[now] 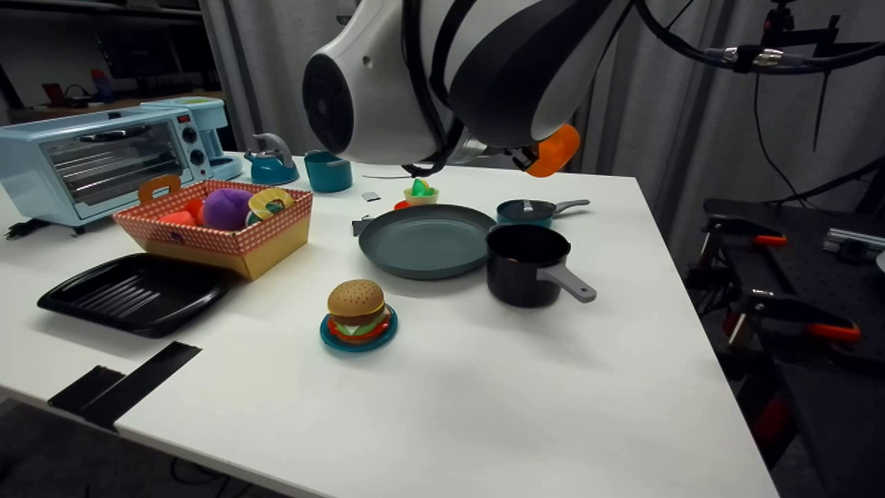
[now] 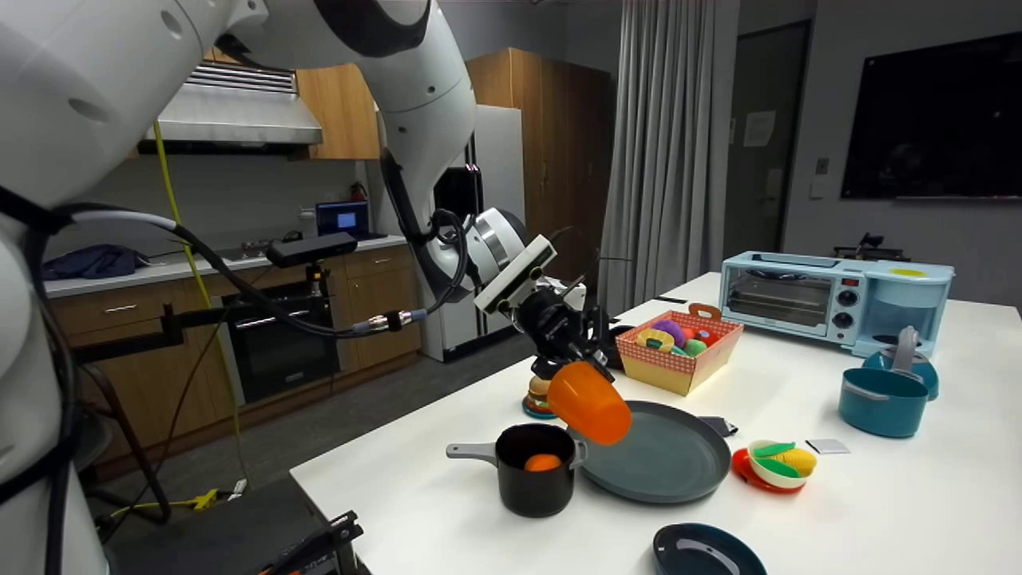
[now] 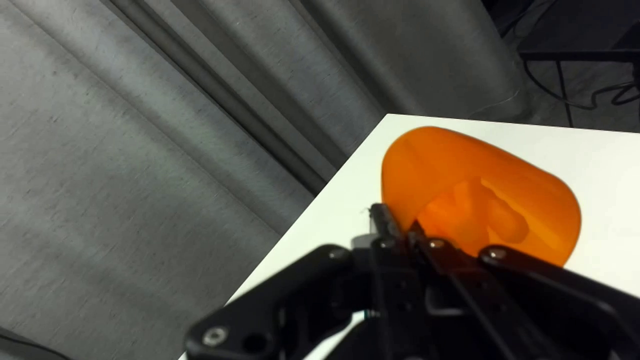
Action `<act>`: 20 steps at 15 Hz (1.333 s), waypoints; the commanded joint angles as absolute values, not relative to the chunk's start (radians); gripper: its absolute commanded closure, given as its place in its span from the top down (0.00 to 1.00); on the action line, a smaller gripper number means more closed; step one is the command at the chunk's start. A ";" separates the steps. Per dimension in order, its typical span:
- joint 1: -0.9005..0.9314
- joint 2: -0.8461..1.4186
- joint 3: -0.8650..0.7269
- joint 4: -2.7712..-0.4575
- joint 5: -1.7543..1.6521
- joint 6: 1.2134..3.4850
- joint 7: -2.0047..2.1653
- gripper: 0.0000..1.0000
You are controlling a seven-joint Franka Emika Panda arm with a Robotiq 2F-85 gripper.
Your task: Pour the contents of the cup into the pot
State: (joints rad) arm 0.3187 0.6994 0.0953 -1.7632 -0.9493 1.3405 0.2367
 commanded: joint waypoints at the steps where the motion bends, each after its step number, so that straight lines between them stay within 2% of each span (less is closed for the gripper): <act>1: 0.329 0.749 0.094 -1.699 -0.987 1.256 0.221 0.01; 20: 0.341 0.848 0.093 -1.567 -1.045 1.101 0.211 0.01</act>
State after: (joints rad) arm 0.3324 0.8172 0.0934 -1.6150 -1.0134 1.1630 0.2350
